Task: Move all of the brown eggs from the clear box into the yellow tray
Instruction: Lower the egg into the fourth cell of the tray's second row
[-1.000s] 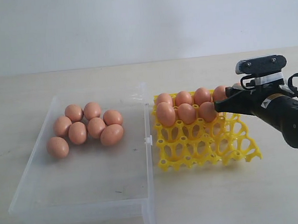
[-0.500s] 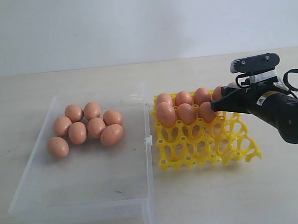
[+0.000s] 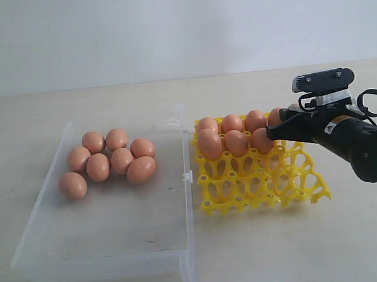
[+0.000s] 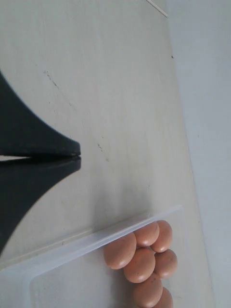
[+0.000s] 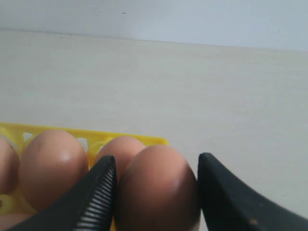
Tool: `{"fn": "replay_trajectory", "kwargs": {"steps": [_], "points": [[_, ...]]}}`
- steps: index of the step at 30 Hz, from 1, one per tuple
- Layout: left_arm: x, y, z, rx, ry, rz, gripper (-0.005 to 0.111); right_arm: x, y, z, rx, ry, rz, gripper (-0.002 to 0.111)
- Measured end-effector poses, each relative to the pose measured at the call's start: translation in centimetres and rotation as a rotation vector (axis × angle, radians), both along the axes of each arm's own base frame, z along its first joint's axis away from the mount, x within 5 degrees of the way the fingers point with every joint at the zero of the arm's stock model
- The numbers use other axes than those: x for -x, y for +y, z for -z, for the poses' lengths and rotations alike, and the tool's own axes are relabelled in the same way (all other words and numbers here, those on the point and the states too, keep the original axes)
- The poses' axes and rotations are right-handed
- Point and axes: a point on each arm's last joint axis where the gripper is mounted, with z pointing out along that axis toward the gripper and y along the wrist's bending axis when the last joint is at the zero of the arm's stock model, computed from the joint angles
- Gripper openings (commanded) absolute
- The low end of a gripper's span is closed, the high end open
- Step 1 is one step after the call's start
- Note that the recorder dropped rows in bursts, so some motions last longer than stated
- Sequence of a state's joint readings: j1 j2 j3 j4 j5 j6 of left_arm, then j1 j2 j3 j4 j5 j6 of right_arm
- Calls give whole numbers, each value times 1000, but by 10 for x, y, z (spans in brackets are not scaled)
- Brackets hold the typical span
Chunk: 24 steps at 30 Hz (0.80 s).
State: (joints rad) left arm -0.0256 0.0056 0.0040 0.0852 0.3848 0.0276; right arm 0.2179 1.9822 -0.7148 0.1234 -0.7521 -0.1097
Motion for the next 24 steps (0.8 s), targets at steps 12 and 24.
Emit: {"fn": "replay_trajectory", "kwargs": {"steps": [12, 24], "points": [[0, 0, 0, 0, 0, 0, 0, 3, 0, -3, -20, 27, 8, 0], [0, 0, 0, 0, 0, 0, 0, 11, -2, -10, -22, 20, 5, 0]]}}
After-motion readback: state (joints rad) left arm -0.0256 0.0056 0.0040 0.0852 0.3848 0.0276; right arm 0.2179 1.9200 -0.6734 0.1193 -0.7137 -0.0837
